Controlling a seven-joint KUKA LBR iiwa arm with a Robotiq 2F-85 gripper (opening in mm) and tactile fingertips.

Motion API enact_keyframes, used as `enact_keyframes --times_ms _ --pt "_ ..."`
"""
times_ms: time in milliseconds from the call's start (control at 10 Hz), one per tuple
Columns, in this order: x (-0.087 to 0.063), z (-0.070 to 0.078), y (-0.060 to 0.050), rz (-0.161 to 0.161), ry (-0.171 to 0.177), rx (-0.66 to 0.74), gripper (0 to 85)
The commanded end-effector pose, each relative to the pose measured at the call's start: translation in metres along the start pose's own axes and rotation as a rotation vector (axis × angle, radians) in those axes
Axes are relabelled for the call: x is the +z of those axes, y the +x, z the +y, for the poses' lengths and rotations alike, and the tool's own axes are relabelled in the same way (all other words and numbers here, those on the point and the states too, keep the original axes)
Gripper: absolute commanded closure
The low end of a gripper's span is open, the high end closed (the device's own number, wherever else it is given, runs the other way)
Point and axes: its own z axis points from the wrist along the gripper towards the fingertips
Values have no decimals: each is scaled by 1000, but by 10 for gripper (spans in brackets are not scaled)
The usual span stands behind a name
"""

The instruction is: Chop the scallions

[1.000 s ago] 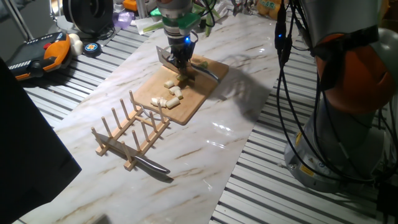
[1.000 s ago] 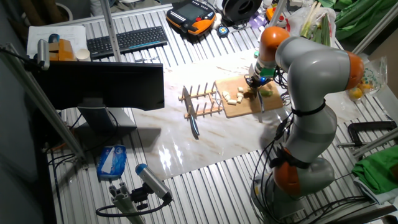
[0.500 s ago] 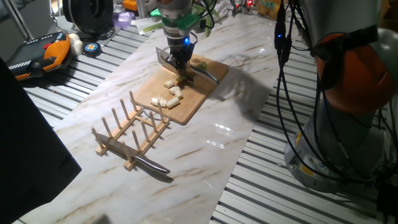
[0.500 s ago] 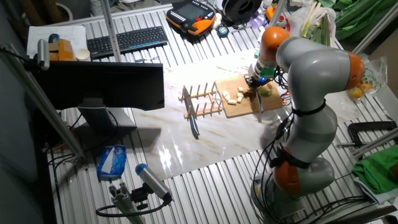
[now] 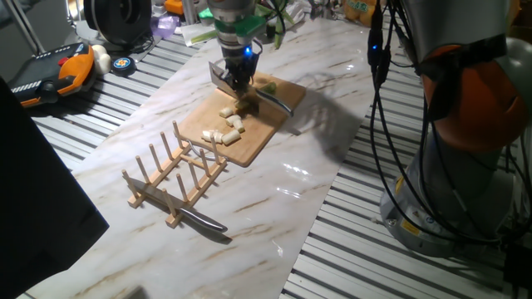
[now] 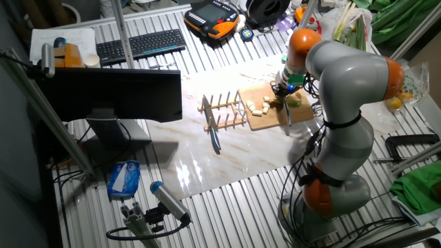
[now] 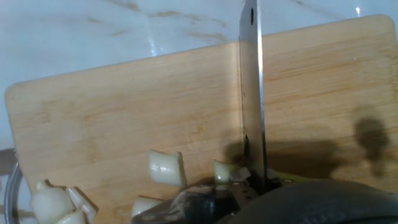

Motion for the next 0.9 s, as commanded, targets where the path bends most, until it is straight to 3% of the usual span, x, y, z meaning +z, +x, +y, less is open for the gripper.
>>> enact_keyframes --times_ms 0,100,200,300,800 --pt "-3 0 -1 1 2 0 630" --pt "-4 1 -1 2 4 -3 630" --pt "-4 1 -2 4 4 -5 700" --pt "-4 2 -2 6 0 -5 843" --pt "0 7 0 -2 28 3 843"
